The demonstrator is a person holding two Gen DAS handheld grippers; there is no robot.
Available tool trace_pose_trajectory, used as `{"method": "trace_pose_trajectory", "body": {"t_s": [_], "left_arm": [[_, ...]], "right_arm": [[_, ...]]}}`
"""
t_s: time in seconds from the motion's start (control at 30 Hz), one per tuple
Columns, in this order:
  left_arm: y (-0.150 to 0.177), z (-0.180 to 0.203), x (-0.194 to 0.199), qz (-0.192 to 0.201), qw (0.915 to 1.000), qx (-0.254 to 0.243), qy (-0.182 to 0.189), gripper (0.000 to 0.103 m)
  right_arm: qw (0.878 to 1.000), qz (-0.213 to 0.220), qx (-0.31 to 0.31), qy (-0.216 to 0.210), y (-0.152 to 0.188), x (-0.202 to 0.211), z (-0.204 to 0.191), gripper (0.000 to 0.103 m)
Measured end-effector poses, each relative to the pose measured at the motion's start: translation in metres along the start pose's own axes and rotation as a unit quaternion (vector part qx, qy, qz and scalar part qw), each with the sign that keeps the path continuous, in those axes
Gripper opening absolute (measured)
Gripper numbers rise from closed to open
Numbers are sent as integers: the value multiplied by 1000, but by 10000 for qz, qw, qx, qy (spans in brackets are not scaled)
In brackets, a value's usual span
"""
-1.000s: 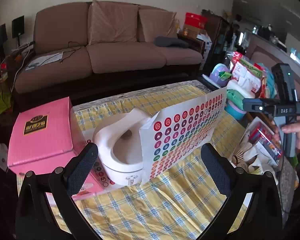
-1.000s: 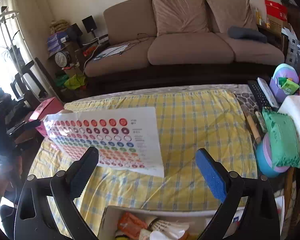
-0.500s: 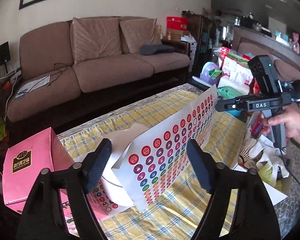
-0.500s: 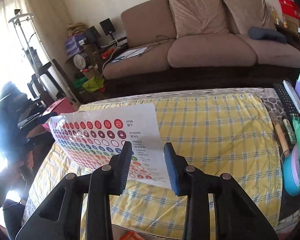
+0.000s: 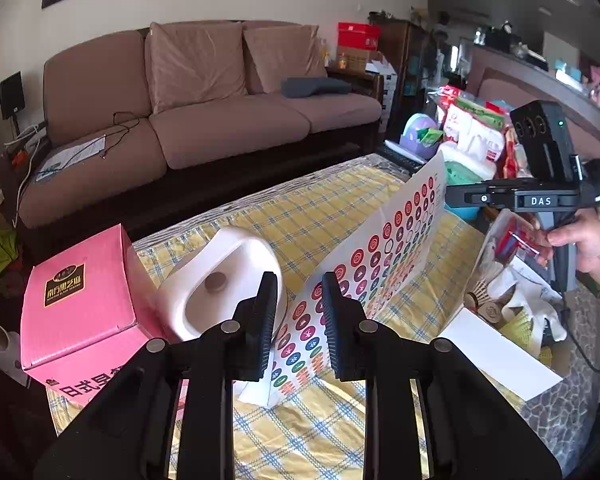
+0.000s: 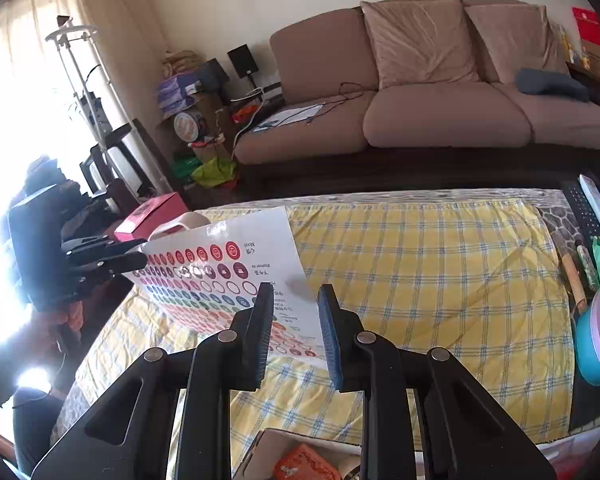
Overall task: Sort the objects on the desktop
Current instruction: 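Grasp the dotted sticker sheet edge with the left gripper and lift it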
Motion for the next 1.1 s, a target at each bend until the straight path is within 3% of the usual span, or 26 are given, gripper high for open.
{"method": "trace_pose_trajectory", "body": {"t_s": [0.33, 0.37, 0.4, 0.43, 0.57, 0.73, 0.8, 1.1], "left_arm": [[20, 3, 2, -145, 9993, 83, 330, 26], [22, 3, 0, -206, 9988, 120, 418, 24], [23, 4, -1, -259, 9984, 157, 484, 9], [23, 5, -1, -289, 9983, 167, 478, 4], [12, 11, 15, -166, 9980, 258, 550, 4], [-17, 31, 50, 50, 9971, 184, 734, 1], [-34, 48, 68, 151, 9946, 200, 1007, 0], [-94, 166, 110, 153, 9808, -154, 1940, 0]], "right_arm": [[9991, -402, 157, -44, 17, -7, -4, 25], [9991, -379, 159, -95, 17, -7, -5, 25], [9992, -335, 148, -157, 17, -5, -6, 24], [9994, -268, 140, -181, 16, -3, -8, 24], [9996, 129, -24, -243, 8, 17, -10, 21], [9963, 709, -230, -433, -9, 66, -20, 20], [9945, 891, -202, -522, -14, 95, -29, 20], [9896, 1411, -154, -239, 4, 239, -33, 20]]}}
Point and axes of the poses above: each gripper's, at about its wrist camera, not at the fingertips, and x roughly against the way its jaws point, z to its right, y to its underside, the point moved 4 cm from there along -x, roughly the way its jaws point, and after that the axes turned 3 degrees about -x, right-handed, at the moved point
